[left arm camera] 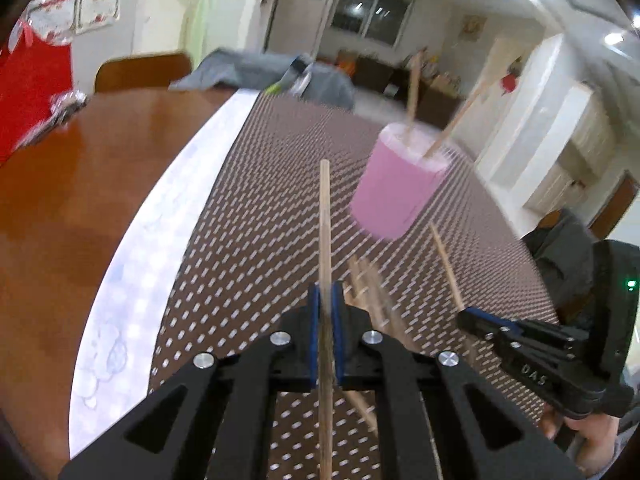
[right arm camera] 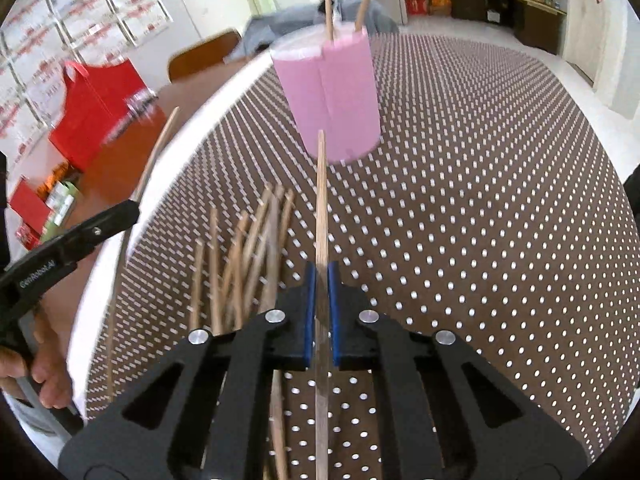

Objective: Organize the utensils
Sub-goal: 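Lift the stick with the right gripper and drop it into the pink cup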

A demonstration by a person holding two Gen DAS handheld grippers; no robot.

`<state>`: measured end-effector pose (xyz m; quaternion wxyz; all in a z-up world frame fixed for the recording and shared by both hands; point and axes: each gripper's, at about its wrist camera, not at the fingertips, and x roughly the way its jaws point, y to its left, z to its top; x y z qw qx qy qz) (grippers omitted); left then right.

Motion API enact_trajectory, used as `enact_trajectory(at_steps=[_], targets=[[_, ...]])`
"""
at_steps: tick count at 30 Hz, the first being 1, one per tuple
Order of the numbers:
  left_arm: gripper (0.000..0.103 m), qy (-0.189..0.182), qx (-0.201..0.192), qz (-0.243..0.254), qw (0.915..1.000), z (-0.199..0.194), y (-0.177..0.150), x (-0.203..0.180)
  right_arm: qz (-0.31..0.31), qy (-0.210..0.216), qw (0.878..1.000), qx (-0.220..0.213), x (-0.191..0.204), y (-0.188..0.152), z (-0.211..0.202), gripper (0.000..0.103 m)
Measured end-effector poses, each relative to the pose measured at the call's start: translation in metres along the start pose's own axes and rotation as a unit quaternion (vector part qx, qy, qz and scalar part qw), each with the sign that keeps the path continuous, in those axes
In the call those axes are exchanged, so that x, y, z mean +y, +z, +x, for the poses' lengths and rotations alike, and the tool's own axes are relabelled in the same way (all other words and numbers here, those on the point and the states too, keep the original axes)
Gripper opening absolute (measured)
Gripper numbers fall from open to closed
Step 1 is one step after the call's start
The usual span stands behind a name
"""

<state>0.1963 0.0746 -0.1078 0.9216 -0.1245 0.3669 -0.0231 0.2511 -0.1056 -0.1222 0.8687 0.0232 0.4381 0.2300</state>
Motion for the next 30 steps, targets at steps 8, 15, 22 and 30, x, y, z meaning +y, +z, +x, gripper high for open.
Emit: enact_trajectory(at_steps=[8,15,22,30], targets=[[0.006,-0.061,-0.074,0.04,0.9946,-0.02,0.018,-0.04,0.005,0.035,0.996,-0.076,-0.007,0.016,-0.04,0.007],[0.006,-0.098,-0.15,0.074,0.981,-0.023,0.037,-0.07,0.01,0.051,0.988,-0.147,-0.001,0.029,-0.07,0.007],[0.006,-0.121,-0.24,0.073,0.9605,-0.013,0.064,-0.078,0.018,0.057,0.973,-0.224,0.007,0.054,-0.087,0.007],[0.006,-0.113,-0.334,0.065,0.9334,-0.002,0.095,-0.085,0.011,0.04,0.947,-0.317,0.011,0.088,-0.087,0.007]])
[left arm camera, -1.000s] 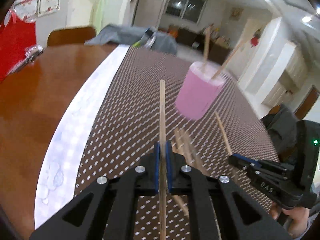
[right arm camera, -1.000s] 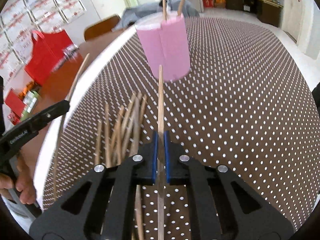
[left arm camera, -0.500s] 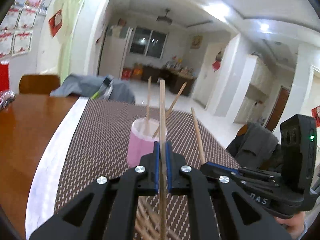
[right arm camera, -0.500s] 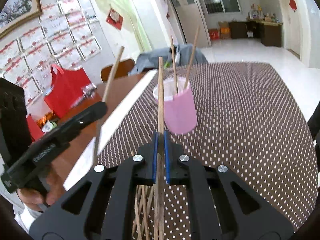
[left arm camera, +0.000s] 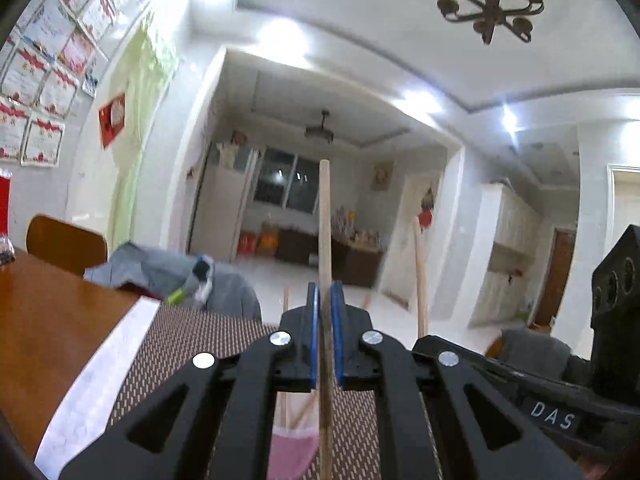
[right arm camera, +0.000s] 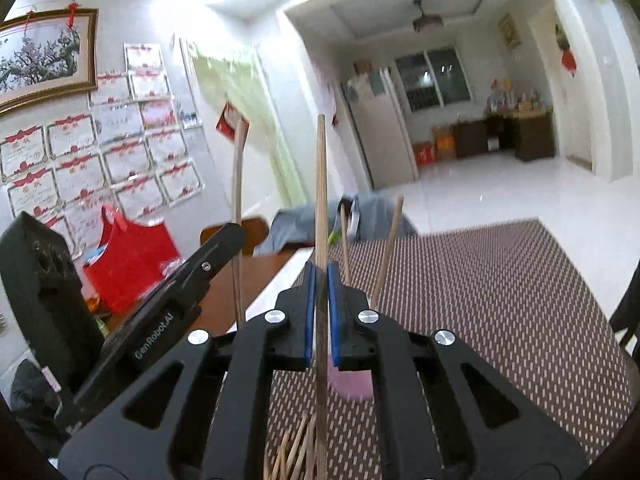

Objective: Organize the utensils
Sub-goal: 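Lift the stick with the right gripper and drop it into the pink cup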

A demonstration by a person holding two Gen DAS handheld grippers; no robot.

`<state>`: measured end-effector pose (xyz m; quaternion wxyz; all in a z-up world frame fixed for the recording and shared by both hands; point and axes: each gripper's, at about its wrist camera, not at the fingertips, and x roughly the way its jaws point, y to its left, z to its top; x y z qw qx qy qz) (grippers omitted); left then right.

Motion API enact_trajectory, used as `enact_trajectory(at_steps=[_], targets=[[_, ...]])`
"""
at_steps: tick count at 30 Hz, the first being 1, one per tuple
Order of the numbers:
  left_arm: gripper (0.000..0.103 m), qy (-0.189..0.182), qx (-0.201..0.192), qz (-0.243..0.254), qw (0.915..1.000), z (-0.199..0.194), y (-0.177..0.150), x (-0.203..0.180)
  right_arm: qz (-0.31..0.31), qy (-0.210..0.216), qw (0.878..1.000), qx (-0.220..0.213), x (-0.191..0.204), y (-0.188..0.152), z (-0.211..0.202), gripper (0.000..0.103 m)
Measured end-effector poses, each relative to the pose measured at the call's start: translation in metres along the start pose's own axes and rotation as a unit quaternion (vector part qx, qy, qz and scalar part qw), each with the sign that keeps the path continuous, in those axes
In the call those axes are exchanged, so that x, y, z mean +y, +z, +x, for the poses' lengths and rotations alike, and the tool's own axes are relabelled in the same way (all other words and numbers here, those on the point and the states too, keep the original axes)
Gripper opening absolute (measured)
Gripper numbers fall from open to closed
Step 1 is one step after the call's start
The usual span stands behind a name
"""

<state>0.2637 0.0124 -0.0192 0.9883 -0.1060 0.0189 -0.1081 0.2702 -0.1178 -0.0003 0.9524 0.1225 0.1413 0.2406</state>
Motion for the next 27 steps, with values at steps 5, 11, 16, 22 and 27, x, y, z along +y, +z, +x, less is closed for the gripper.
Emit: enact_trajectory(at_steps=[5,11,16,22,27], targets=[[0.007,0.009,-0.035,0.012,0.9993,0.021,0.004,-0.004,0.005,-0.006,0.999,-0.047,-0.003,0.011,0.023,0.007],[0.007,0.034,-0.06,0.011,0.9976,0.046,0.005,0.007,0.006,-0.013,0.997,-0.08,-0.006,0.024,0.047,0.007],[0.007,0.062,-0.088,-0.015,0.9941,0.061,0.01,0.023,0.003,-0.015,0.995,-0.103,-0.003,0.027,0.061,0.007],[0.007,0.073,-0.106,-0.026,0.9914,0.074,0.007,0.029,0.003,-0.016,0.993,-0.121,-0.007,0.025,0.065,0.006],[0.007,0.085,-0.09,-0.021,0.9921,0.082,-0.007,0.03,-0.005,-0.024,0.991,-0.129,-0.009,0.021,0.068,0.006]])
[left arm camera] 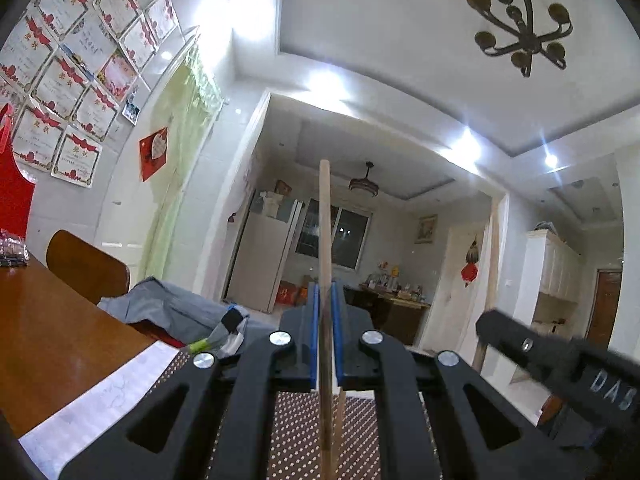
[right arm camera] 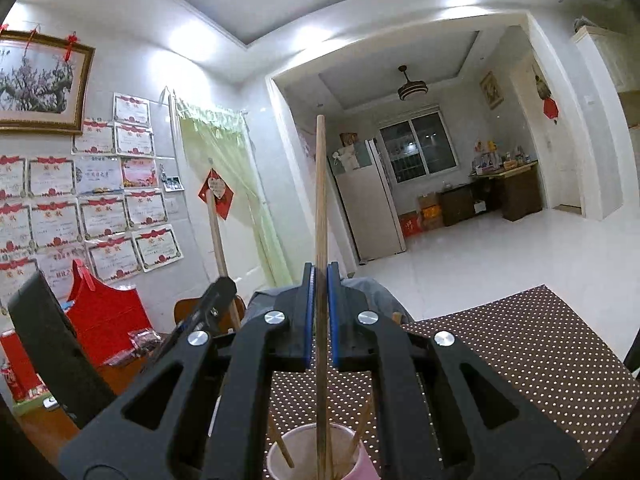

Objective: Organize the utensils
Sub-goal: 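Lift the stick with the right gripper and drop it into the pink cup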

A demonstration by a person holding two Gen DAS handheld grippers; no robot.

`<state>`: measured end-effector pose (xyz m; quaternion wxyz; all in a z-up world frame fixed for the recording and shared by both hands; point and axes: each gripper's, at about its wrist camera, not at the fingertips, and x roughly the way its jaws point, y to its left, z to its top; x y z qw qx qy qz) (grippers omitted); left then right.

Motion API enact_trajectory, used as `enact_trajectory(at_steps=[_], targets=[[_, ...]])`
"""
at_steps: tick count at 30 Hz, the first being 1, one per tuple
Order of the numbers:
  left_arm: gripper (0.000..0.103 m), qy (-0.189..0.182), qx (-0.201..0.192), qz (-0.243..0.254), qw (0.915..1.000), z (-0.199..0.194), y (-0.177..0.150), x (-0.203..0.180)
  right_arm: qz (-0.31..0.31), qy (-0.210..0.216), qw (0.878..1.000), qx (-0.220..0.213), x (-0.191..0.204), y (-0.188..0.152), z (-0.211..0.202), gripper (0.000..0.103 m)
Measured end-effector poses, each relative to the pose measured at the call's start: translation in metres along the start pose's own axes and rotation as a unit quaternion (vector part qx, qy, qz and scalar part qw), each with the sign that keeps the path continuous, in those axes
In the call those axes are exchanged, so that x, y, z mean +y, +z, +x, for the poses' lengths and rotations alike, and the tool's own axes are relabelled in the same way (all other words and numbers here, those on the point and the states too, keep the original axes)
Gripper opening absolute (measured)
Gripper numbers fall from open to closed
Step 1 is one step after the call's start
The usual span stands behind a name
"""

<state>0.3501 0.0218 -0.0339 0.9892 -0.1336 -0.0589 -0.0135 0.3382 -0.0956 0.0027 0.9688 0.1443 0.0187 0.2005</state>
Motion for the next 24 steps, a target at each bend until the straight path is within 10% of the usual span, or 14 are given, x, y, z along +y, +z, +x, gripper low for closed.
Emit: enact_trajectory(at_steps=[21,24], targets=[[0.007,-0.023,0.115,0.016,0.993,-0.018,-0.021,0.007,-0.022,-0.022,0.997,0.071,-0.001,-0.033,-0.01,0.007],[0.022,-0.023,0.122,0.016,0.9921,-0.024,-0.018,0.006,-0.024,-0.024,0.996,0.076,-0.001,-0.034,-0.013,0.007]])
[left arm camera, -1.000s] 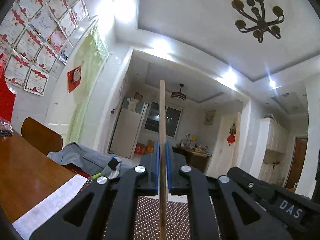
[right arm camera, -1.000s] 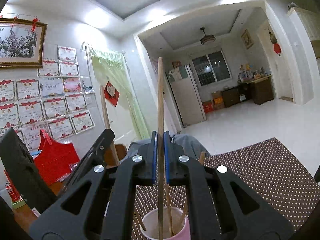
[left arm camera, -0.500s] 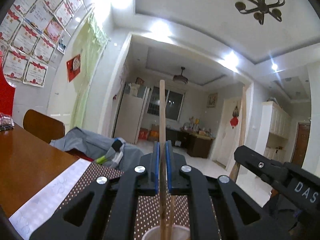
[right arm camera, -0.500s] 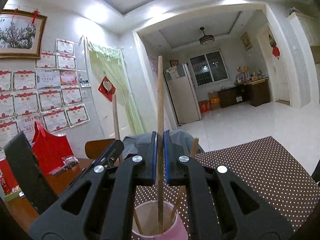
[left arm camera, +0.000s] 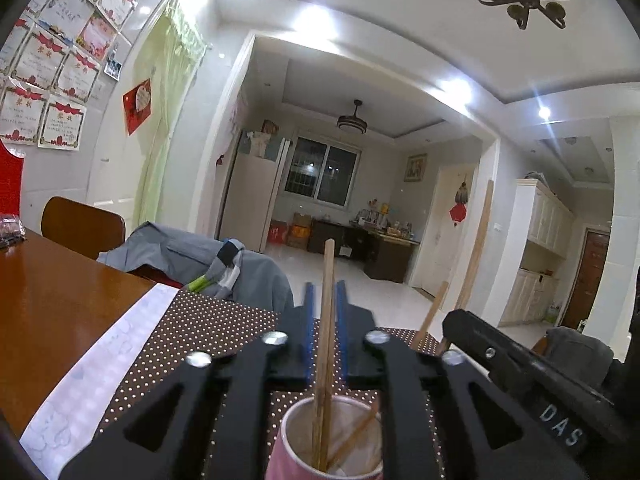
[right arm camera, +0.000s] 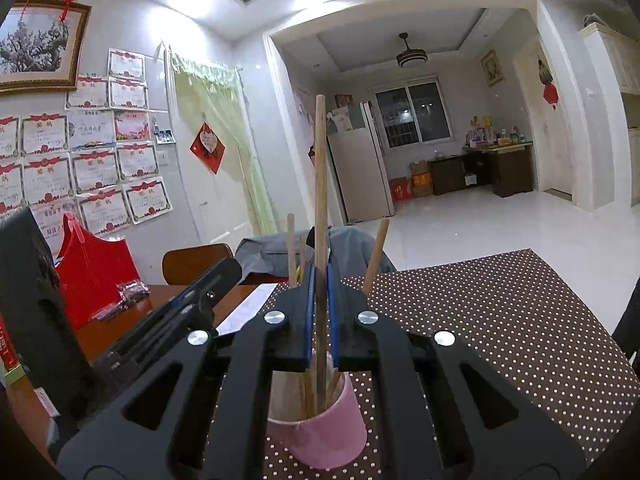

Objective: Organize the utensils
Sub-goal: 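Lift the stick with the right gripper and drop it into the pink cup, then lower the left gripper to the stick pile and grasp another stick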

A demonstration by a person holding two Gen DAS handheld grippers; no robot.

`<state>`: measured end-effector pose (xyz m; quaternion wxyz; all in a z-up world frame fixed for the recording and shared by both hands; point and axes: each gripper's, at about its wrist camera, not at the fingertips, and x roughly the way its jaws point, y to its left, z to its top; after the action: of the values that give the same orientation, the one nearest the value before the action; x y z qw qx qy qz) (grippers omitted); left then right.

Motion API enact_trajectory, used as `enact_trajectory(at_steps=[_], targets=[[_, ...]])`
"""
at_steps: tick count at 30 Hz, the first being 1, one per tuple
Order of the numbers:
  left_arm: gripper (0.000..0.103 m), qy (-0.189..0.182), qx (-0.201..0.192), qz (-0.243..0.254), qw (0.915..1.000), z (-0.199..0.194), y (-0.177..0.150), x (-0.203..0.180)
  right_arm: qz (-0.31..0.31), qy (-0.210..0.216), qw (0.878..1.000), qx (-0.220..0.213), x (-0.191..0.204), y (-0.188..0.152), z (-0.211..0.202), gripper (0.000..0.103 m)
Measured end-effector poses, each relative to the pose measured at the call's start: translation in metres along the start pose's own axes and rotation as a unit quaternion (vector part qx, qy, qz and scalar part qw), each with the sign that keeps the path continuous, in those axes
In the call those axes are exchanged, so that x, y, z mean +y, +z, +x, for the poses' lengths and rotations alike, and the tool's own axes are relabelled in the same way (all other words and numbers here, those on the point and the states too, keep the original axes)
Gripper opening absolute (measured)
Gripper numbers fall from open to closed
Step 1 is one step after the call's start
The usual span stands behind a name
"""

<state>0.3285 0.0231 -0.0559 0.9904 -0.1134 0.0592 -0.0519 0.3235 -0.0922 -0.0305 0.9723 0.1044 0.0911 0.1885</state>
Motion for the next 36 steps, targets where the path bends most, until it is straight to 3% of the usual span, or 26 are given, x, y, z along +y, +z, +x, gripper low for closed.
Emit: enact_trajectory(at_steps=[12,20,21,23,24,25,36], targets=[[0.033,0.021,0.027,0.025,0.9991,-0.015,0.008,0.0,-0.013,-0.023,0.999,0.028,0.008,-0.01,-0.004,0.007],[0.05,0.029,0.037,0.037,0.9982,-0.028,0.015,0.002,-0.019,-0.045,0.998,0.037,0.014,-0.01,-0.008,0.008],[0.05,0.031,0.039,0.041,0.9979,-0.03,0.016,0.001,-0.019,-0.048,0.998,0.037,0.014,-0.009,-0.009,0.011],[0.05,0.034,0.039,0.043,0.9977,-0.034,0.017,0.002,-0.02,-0.053,0.998,0.037,0.015,-0.007,-0.013,0.026],[0.05,0.038,0.039,0.042,0.9976,-0.037,0.018,0.003,-0.02,-0.054,0.998,0.035,0.016,-0.006,-0.014,0.039],[0.051,0.039,0.039,0.038,0.9978,-0.04,0.019,0.004,-0.023,-0.06,0.997,0.034,0.018,-0.006,-0.018,0.044],[0.051,0.051,0.035,0.035,0.9975,-0.084,0.026,0.008,-0.03,-0.071,0.997,0.027,0.019,-0.003,-0.056,0.049]])
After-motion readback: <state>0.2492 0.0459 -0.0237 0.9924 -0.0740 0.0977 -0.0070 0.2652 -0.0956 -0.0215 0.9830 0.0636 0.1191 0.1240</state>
